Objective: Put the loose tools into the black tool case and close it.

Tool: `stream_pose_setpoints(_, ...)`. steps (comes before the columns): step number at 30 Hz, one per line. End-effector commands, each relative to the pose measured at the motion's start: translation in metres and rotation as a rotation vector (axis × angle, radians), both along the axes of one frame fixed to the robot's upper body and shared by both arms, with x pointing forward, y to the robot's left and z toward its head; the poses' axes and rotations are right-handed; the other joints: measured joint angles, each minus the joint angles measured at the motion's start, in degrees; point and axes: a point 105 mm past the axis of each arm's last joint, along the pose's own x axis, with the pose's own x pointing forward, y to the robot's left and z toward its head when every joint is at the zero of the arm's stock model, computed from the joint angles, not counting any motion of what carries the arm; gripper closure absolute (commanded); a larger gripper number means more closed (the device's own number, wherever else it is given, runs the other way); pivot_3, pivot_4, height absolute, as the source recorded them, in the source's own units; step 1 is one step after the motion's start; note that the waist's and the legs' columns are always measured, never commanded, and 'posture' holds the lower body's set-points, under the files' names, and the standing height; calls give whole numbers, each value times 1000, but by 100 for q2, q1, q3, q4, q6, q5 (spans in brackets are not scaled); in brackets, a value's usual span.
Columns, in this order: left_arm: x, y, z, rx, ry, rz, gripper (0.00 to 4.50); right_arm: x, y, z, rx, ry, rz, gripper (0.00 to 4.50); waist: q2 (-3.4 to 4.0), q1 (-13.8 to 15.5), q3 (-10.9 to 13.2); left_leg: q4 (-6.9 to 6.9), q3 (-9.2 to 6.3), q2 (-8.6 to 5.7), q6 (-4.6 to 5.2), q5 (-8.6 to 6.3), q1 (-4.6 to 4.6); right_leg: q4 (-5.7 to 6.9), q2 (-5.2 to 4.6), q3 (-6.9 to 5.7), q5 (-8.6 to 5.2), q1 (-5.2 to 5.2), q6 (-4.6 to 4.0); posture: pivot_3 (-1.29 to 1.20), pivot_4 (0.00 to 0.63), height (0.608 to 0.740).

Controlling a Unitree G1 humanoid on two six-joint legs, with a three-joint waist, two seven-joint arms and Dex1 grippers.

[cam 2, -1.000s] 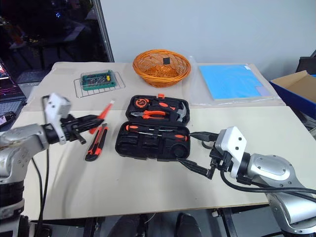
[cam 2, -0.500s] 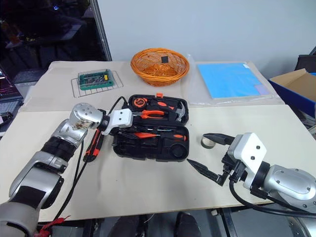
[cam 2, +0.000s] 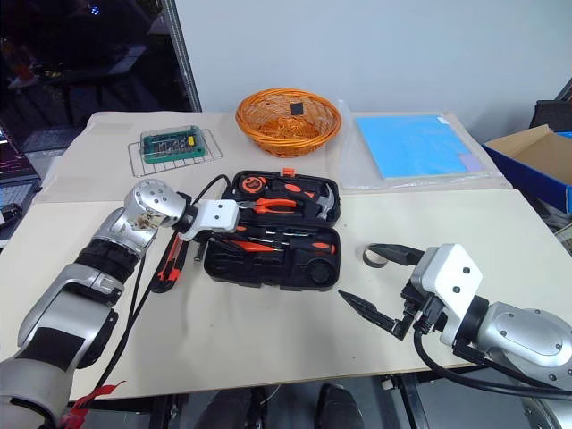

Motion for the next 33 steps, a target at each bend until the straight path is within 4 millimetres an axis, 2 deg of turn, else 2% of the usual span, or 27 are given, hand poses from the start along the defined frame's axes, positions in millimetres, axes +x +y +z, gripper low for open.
stream_pose_setpoints(1,3,-4,11,37,-33,-7,4040,-4,4,10,-7,-45,21,0,0,3,0,1,0,0,0,0,0,0,0,0,0,1,0,0,150,740)
stream_pose_setpoints(9,2,-3,3,78,-11,24,4040,-5,4,10,-8,-47,23,0,0,-3,0,5,-2,0,0,0,1,3,0,0,0,2,0,0,150,740)
stream_pose_setpoints(11,0,-6,9,30,3,22,3036,-5,4,10,-6,-47,26,0,0,-1,0,6,-2,0,0,0,1,4,0,0,0,3,1,0,150,740)
stream_pose_setpoints(12,-1,-9,15,-15,13,23,2821,-4,5,10,-5,-48,27,0,0,1,0,8,-2,0,0,0,1,4,0,0,0,3,1,0,150,740)
stream_pose_setpoints(16,-4,-16,46,-251,58,74,1340,-4,4,10,-2,-50,28,0,0,-1,0,10,-3,0,1,0,-2,4,0,1,0,1,1,0,150,740)
stream_pose_setpoints(19,-10,-12,63,-431,137,138,1340,-4,4,9,0,-50,29,0,0,-14,0,10,-6,0,2,-1,-3,5,0,1,1,1,3,0,150,740)
stream_pose_setpoints(22,-12,-8,64,-577,200,265,2111,-3,5,9,3,-50,31,0,1,-46,-1,10,-7,-1,3,-1,0,7,0,3,1,5,4,0,150,740)
stream_pose_setpoints(26,-16,-6,42,-630,178,388,3660,-2,5,8,9,-50,34,0,2,-61,-1,13,-9,-2,3,-1,6,11,0,5,2,12,6,0,150,740)
stream_pose_setpoints(28,-18,-7,25,-637,148,459,4451,-1,6,7,11,-49,39,0,2,-51,-1,17,-12,-2,1,0,6,12,1,4,4,15,8,0,150,740)
stream_pose_setpoints(30,-21,-6,-11,-551,126,540,4481,0,7,7,12,-47,44,0,3,-44,-2,20,-16,-2,1,0,6,8,1,2,5,16,8,0,150,740)
stream_pose_setpoints(33,-22,-2,-43,-440,132,632,4481,1,8,6,12,-45,52,0,2,-9,-6,20,-19,-4,0,0,9,7,-1,4,6,21,6,0,150,740)
